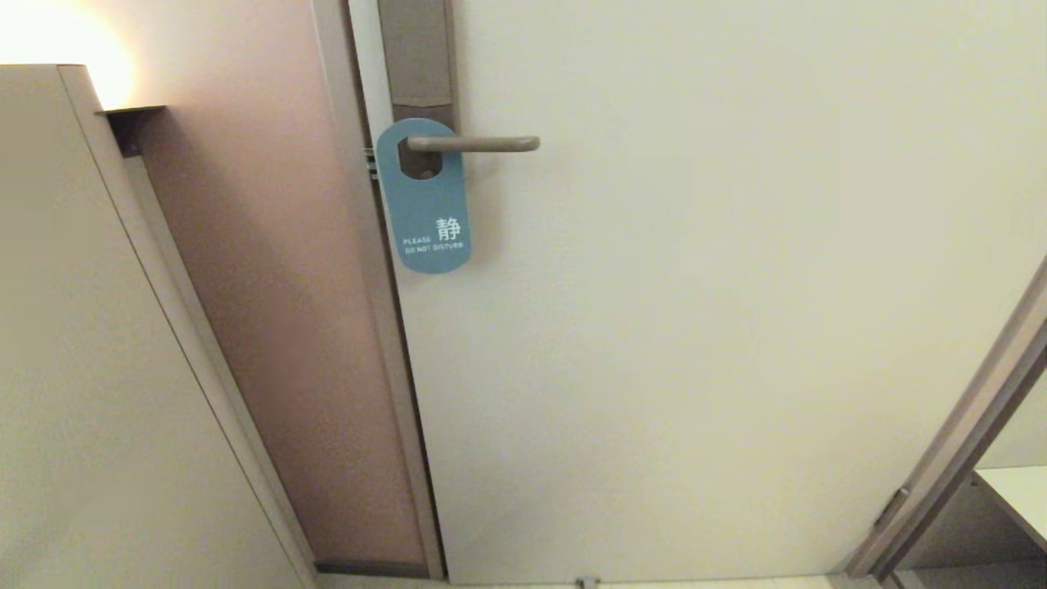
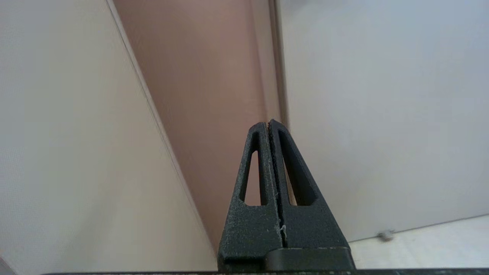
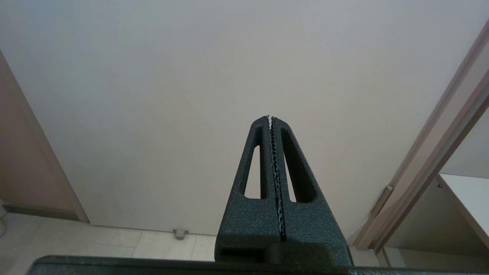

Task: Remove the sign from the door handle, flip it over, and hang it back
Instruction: Take down the sign

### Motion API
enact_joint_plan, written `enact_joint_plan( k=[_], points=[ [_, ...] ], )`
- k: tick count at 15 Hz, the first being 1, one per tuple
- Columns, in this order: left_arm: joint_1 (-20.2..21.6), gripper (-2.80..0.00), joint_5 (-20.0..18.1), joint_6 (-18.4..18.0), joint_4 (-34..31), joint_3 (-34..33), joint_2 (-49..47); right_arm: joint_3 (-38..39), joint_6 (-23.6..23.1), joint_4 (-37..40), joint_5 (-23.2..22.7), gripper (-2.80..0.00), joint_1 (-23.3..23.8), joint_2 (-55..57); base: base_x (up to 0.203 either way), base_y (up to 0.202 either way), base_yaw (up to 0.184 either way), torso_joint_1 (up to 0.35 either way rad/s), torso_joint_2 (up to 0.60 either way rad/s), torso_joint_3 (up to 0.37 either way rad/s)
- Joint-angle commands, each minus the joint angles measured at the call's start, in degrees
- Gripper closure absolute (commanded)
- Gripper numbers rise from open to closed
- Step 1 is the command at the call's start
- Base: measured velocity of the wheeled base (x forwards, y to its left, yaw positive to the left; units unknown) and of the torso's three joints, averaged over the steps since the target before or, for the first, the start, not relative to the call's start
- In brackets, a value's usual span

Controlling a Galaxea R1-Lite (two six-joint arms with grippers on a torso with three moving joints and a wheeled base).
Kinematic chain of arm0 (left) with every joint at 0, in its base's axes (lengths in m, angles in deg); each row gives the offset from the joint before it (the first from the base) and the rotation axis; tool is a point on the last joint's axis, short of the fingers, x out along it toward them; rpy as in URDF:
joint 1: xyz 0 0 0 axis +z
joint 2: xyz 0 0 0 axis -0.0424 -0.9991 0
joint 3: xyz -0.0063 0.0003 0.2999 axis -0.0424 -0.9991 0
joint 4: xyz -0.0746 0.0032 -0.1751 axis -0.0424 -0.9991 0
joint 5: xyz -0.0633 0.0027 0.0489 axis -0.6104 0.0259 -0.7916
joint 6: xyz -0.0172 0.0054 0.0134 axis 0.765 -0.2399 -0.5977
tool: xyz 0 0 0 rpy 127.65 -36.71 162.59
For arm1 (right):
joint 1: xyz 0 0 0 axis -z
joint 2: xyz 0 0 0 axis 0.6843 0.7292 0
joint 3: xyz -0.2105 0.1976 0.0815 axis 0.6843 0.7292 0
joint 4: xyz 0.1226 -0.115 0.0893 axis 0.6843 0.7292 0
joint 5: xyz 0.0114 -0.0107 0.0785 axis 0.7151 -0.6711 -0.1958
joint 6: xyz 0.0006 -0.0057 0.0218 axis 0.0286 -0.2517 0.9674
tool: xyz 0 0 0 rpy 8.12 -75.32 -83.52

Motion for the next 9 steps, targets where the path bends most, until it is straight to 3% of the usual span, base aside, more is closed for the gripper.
enact_joint_plan(
  k=[1, 4, 9],
  points=[
    [-1.24, 0.00, 0.13, 1.31, 0.61, 3.43, -8.00, 0.00, -0.05, 0.00, -0.02, 0.00, -0.04, 0.09, 0.000, 0.000, 0.000, 0.000, 0.00, 0.000],
    [-4.97, 0.00, 0.54, 4.85, 5.12, 8.94, -20.28, 0.00, -0.05, 0.00, -0.02, 0.00, -0.04, 0.09, 0.000, 0.000, 0.000, 0.000, 0.00, 0.000],
    [-5.15, 0.00, -0.27, 12.57, 12.99, 22.11, -42.74, 0.00, -0.05, 0.00, -0.02, 0.00, -0.04, 0.09, 0.000, 0.000, 0.000, 0.000, 0.00, 0.000]
  ],
)
